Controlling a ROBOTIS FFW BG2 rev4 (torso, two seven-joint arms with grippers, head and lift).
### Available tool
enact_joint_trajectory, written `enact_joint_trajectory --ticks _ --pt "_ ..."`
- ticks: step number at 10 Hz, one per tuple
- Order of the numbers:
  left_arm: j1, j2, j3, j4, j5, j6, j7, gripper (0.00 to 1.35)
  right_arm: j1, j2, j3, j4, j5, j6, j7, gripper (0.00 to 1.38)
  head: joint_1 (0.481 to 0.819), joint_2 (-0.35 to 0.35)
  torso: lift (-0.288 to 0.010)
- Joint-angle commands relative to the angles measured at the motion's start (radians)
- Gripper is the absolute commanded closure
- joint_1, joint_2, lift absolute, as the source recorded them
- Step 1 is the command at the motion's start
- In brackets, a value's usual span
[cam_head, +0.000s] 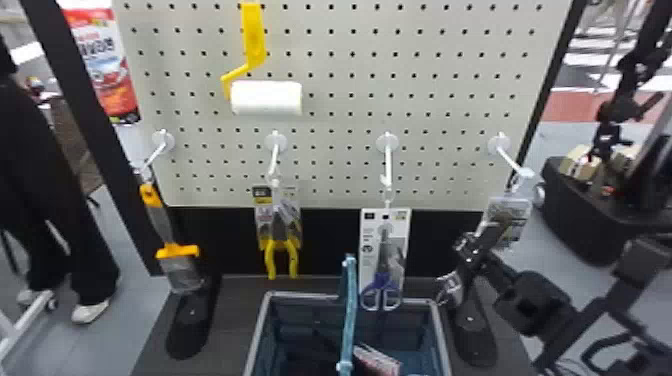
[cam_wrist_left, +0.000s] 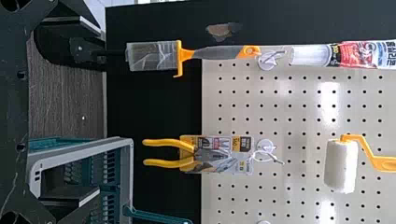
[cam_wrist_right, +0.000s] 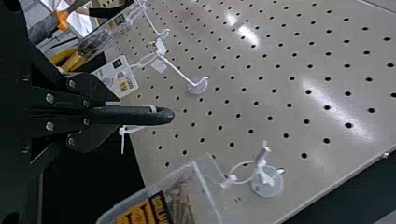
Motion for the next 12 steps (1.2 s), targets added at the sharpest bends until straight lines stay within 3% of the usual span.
enact_joint_trajectory --ticks 1,12 --pt "-0.001 0.000 0.000 0.000 0.000 -0.001 0.000 0.12 0.005 0.002 0.049 0.039 -0.009 -0.023 -0.004 1.17 0.549 0.000 -0.100" --pt "-0.007 0.000 -0.006 0.013 0.000 -0.006 -0.002 0.12 -0.047 -0.015 0.191 0.317 -0.037 -0.096 0.034 1.17 0.549 0.000 -0.100"
